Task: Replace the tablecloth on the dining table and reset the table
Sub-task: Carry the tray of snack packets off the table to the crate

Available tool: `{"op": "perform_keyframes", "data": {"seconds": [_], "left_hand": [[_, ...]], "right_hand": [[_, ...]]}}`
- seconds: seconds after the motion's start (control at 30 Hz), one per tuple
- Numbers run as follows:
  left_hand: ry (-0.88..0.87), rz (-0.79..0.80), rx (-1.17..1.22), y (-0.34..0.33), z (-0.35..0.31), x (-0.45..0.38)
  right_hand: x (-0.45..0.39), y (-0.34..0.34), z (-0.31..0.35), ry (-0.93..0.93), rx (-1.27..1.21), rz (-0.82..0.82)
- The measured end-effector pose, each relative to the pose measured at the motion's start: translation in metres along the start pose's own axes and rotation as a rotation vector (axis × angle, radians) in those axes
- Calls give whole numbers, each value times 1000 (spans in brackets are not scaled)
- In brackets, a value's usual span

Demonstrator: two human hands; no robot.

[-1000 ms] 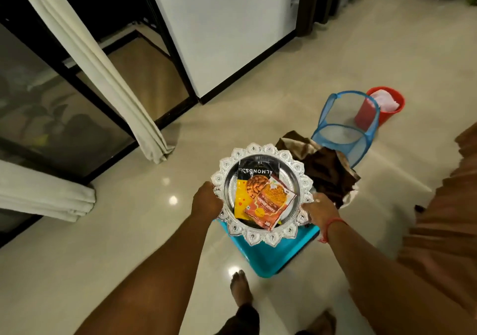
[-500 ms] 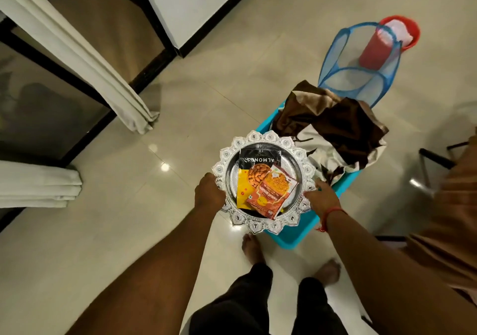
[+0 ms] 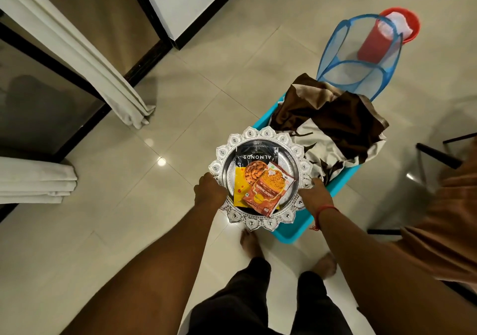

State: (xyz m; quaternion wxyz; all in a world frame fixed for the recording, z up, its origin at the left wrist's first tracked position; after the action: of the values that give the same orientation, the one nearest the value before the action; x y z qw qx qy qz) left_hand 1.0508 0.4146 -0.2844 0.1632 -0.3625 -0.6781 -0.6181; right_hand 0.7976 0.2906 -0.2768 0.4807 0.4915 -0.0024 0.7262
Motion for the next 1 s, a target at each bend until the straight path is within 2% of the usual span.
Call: {"op": "perform_keyframes", "data": {"seconds": [0.13, 0.23, 0.33, 0.47, 0.6, 0.8, 1.0], "left_hand": [[0, -96, -112, 6, -11, 14], [-242, -236, -324, 8, -23, 25], [-487, -298, -482, 10, -45, 37], [-737, -299, -614, 14, -91, 66], [-963, -328, -701, 8, -154, 115], [-1252, -410, -644, -23, -276, 216], [-1446, -423, -647, -104, -387, 348]], "right_hand": [[-2, 1, 3, 38, 93, 13], [1, 9, 12, 136, 130, 5], [1, 21, 20, 259, 233, 4], [15, 62, 36, 422, 624, -85], [45, 135, 37, 528, 762, -259], [82, 283, 1, 445, 744, -506], [118, 442, -72, 338, 687, -722]]}}
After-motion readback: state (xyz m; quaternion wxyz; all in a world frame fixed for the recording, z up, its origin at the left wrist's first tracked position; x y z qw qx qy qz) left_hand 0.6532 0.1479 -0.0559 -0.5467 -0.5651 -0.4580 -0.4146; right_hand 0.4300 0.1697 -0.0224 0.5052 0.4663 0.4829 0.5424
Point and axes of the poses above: each hand's wrist, its own x-axis away from the middle knuckle, its own y-axis out of the back of the hand, z = x × y, the point moved 2 cm from there along -x, towards the middle knuckle, and after that the axes turned 7 degrees about y, right-handed, at the moved point
